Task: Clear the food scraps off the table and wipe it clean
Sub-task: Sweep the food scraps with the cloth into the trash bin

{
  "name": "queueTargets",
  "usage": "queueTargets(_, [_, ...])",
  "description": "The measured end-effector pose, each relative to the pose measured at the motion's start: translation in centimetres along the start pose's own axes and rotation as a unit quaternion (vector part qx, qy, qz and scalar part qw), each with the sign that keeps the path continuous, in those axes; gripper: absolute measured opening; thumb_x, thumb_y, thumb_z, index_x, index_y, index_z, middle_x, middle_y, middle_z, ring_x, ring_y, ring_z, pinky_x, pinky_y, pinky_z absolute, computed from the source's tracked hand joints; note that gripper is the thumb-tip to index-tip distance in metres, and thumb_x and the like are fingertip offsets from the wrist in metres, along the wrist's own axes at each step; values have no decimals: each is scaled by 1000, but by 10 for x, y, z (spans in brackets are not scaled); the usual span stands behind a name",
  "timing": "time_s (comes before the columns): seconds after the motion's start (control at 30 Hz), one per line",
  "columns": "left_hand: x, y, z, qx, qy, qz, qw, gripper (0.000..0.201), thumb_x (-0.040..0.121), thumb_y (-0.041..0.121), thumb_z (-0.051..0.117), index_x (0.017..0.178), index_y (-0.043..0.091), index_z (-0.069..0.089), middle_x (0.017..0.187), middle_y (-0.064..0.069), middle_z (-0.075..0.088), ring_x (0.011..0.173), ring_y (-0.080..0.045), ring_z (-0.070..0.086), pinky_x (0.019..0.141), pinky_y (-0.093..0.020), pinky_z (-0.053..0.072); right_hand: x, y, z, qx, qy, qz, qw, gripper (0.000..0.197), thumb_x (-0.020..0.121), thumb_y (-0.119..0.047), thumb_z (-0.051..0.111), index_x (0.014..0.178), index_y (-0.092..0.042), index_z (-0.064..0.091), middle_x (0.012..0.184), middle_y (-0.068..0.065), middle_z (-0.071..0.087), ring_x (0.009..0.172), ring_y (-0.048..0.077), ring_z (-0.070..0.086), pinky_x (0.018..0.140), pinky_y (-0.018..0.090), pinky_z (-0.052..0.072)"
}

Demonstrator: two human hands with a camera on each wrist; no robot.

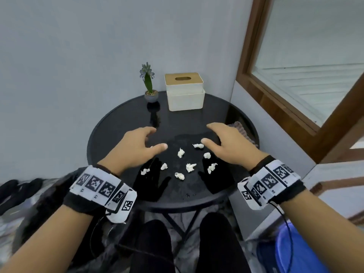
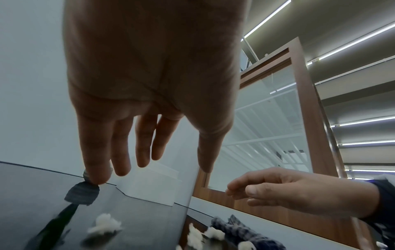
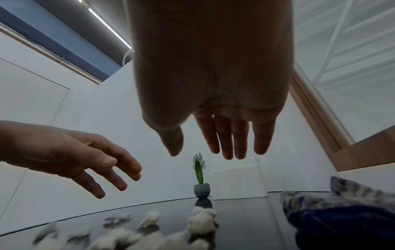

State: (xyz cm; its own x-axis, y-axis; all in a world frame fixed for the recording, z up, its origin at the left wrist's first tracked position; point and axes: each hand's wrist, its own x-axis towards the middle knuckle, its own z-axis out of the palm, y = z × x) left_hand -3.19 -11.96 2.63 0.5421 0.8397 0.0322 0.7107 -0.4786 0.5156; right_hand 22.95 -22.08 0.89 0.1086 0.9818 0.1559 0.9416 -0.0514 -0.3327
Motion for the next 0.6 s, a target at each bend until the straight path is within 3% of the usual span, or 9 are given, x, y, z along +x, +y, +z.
queueTargets(0.23, [-55, -12, 25, -30, 32, 13, 999, 72, 83, 58, 64, 142, 21, 48, 140, 5, 54, 125, -13, 53, 101, -33, 47, -40, -4, 16, 10, 8, -6, 1000, 65, 94, -51, 46, 144, -10, 39, 150, 6, 42, 139, 18, 35, 114, 32, 28])
queueTargets(0.4, [-81, -21, 39, -34, 78, 30, 996, 64, 87, 47, 66, 142, 21, 47, 140, 5, 53, 127, -12, 49, 96, -22, 36, -48, 4, 21, 26, 28, 25, 999, 61, 95, -49, 48, 142, -11, 42, 145, 5, 47, 135, 19, 41, 111, 34, 33])
queueTargets(0.6, [-94, -36, 58, -34, 106, 31, 993, 64, 87, 48, 64, 143, 22, 45, 144, 8, 48, 133, -14, 42, 106, -24, 32, -40, 24, 24, 29, 80, 61, 995, 44, 96, -32, 50, 133, -8, 51, 131, 10, 58, 121, 25, 52, 103, 37, 41])
